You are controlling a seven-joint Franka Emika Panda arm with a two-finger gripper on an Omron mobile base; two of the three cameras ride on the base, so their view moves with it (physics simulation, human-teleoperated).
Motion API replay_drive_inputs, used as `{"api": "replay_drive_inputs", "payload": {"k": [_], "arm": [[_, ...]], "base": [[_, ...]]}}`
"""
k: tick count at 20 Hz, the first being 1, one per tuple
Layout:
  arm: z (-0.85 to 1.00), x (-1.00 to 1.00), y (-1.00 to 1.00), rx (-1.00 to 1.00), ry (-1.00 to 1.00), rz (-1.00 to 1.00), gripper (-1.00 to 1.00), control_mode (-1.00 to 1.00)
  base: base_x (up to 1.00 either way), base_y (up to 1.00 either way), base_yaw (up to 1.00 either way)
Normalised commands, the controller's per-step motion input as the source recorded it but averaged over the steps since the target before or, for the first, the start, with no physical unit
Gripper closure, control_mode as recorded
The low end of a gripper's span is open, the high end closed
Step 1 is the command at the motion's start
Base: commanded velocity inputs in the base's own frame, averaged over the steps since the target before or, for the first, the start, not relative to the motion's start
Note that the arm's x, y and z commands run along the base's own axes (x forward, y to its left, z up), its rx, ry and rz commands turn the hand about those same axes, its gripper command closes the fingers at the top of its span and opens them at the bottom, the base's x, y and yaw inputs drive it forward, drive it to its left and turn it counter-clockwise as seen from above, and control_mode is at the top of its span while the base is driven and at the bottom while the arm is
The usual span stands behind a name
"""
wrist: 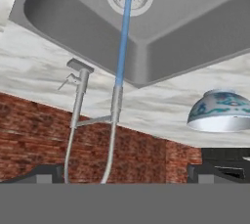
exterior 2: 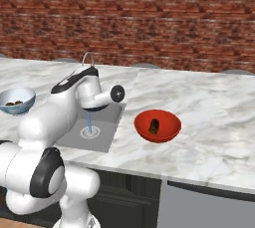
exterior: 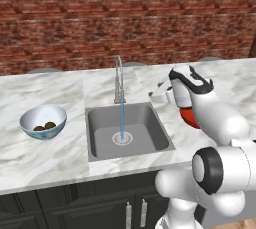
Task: Pick the kiwis from the sink and place them in one bowl. Place the sweet potato in the other bowl. Then turn off the sink faucet.
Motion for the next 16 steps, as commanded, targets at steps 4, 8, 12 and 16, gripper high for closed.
{"api": "replay_drive_inputs", "payload": {"k": [4,8,12,16], "arm": [[-0.11,0.23,0.0,0.05,0.0,0.0,-1.0,-1.0],[-0.21,0.21,0.01,0.04,0.0,0.0,-1.0,-1.0],[-0.23,0.24,0.03,0.03,0.0,0.0,-1.0,-1.0],[-0.15,0.28,0.07,0.02,0.0,0.0,-1.0,-1.0]], "base": [[0.0,0.0,0.0],[0.0,0.0,0.0],[0.0,0.0,0.0],[0.0,0.0,0.0]]}}
